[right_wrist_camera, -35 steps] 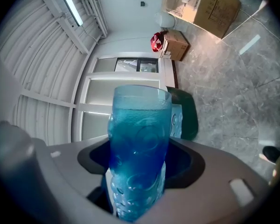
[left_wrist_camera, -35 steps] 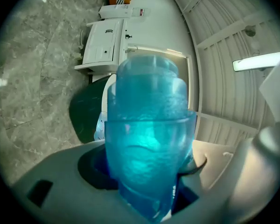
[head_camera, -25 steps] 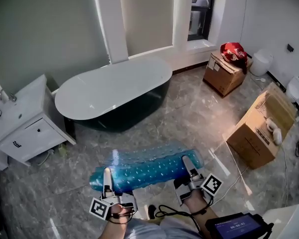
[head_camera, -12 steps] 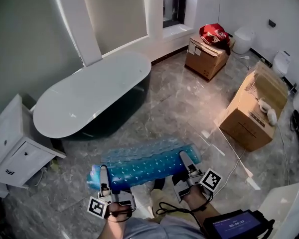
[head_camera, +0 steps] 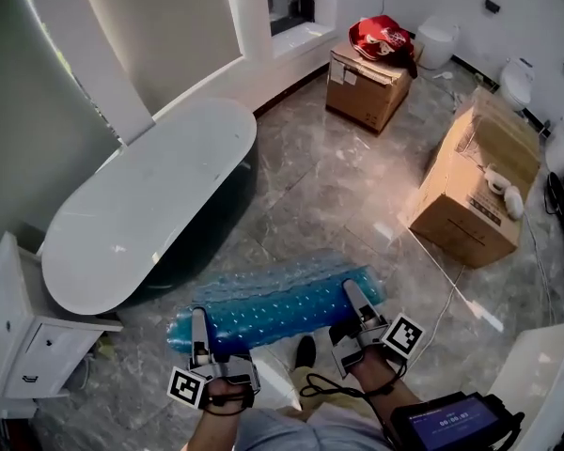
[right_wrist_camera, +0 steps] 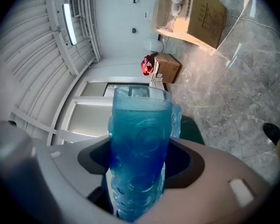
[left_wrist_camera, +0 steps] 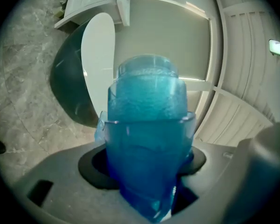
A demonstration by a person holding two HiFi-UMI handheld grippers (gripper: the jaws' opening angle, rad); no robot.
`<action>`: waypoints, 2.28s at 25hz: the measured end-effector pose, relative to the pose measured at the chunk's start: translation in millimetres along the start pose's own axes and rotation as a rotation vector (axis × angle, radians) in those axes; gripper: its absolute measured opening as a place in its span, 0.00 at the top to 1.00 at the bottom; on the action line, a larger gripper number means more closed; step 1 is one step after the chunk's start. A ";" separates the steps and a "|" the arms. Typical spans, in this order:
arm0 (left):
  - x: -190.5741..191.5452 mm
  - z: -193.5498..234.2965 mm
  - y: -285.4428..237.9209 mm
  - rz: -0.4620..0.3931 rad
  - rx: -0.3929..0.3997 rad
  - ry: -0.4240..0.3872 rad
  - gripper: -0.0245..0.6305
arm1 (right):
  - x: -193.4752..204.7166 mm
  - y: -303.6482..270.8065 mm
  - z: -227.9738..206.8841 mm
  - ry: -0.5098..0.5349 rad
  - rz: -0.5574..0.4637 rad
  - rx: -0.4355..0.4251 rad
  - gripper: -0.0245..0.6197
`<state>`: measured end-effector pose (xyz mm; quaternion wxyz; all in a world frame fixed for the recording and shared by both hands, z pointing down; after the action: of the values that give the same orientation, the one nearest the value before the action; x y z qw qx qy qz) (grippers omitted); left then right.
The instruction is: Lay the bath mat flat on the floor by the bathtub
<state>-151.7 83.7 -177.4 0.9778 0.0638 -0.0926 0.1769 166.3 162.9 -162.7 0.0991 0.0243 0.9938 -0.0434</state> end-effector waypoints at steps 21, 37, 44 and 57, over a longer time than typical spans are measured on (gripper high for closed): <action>59.0 -39.1 -174.8 0.220 0.116 -0.012 0.50 | -89.5 -56.7 49.2 -0.029 -0.214 -0.122 0.47; 16.8 18.5 -367.3 0.470 0.087 0.052 0.50 | -75.2 -195.4 37.3 -0.050 -0.462 -0.075 0.47; 0.4 26.1 -447.1 0.566 0.107 0.076 0.50 | -67.1 -253.6 49.4 -0.039 -0.559 -0.097 0.47; 66.3 79.9 -540.7 0.633 0.131 0.084 0.50 | -144.7 -309.4 19.4 -0.025 -0.639 -0.118 0.47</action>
<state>90.1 -409.2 -135.9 0.8711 0.0870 -0.0557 0.4802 294.2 -152.5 -127.6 0.0939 -0.2952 0.9507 -0.0150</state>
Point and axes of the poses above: the fingertips, and each gripper's own axes: y backward along the fingers, z to its left, x out of its underside, the point moved 7 cm from there along y, backward along the fingers, and after that the axes turned 12 degrees about -y, right-handed, at the moved point
